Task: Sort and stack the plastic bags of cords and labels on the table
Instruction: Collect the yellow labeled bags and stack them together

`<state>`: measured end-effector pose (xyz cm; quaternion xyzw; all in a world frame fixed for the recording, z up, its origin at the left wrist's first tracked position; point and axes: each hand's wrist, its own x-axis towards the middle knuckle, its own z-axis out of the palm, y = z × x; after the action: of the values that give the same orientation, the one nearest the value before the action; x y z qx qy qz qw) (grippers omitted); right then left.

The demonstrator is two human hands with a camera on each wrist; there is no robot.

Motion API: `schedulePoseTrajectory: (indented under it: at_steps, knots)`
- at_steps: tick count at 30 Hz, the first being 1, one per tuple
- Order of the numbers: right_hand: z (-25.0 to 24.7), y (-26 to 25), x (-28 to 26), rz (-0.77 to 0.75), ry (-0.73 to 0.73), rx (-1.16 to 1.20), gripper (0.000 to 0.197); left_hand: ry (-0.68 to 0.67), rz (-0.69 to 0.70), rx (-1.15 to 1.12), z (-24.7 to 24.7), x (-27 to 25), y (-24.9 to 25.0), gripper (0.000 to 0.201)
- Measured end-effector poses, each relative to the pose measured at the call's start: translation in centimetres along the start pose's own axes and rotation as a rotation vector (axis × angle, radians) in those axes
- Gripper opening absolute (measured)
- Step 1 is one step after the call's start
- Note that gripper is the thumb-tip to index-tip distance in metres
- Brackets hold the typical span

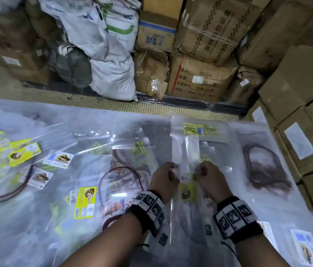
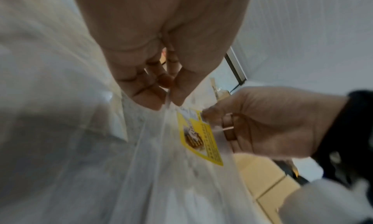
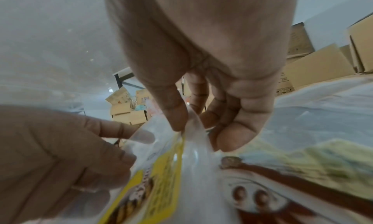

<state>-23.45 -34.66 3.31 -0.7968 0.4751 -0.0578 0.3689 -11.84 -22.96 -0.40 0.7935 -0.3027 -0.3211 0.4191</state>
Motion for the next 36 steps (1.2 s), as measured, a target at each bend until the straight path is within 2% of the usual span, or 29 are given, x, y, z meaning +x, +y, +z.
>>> schedulePoseTrajectory:
  at_steps: [3,6,8,10,12,14,17,20,23,25,28,29,34,36]
  knots:
    - [1.2,-2.1,-1.0,-0.058,-0.013,0.181,0.012,0.028,0.022,-0.078,-2.7,-1.1,-0.7,0.017]
    - [3.3,-4.0,-1.7,-0.097,-0.007,0.318,0.015,0.046,0.054,-0.074,-6.1,-2.7,-1.4,0.011]
    - [5.1,-5.4,-2.1,-0.096,-0.001,0.365,0.012,0.148,0.027,0.016,-9.0,-3.9,-2.7,0.011]
    - [7.1,-6.5,-2.6,-0.071,-0.016,0.446,0.012,0.226,-0.139,0.263,-12.4,-5.7,-4.8,0.030]
    - [9.6,-7.5,-3.1,-0.034,-0.065,0.504,0.012,0.184,-0.341,0.462,-15.5,-7.8,-7.5,0.057]
    - [12.1,-8.4,-3.7,0.030,-0.106,0.565,0.011,0.115,-0.437,0.514,-17.5,-9.6,-10.0,0.079]
    - [14.7,-10.1,-4.8,0.083,-0.172,0.682,0.022,0.066,-0.400,0.536,-18.5,-10.6,-12.2,0.093]
    - [16.5,-10.8,-5.9,0.001,-0.171,0.641,0.049,0.082,-0.336,0.526,-19.5,-10.4,-12.9,0.097]
    - [17.3,-11.3,-6.8,-0.085,-0.134,0.543,0.044,0.075,-0.318,0.341,-20.8,-10.0,-13.8,0.109]
    - [17.8,-11.8,-7.3,-0.104,-0.088,0.532,0.042,0.109,-0.295,0.121,-21.9,-10.1,-14.3,0.106]
    - [18.8,-12.6,-8.0,-0.095,-0.022,0.580,0.049,0.173,-0.181,-0.139,-22.9,-10.6,-14.4,0.065]
    - [19.3,-13.0,-8.2,-0.072,-0.010,0.625,0.049,0.177,-0.148,-0.214,-23.2,-10.8,-14.4,0.059]
    - [21.1,-16.2,-9.8,-0.042,-0.008,0.834,0.051,0.187,-0.049,-0.780,-24.7,-11.0,-14.2,0.077]
    - [21.9,-17.6,-10.2,-0.037,-0.066,0.927,0.046,0.219,-0.046,-0.789,-25.4,-10.9,-14.5,0.069]
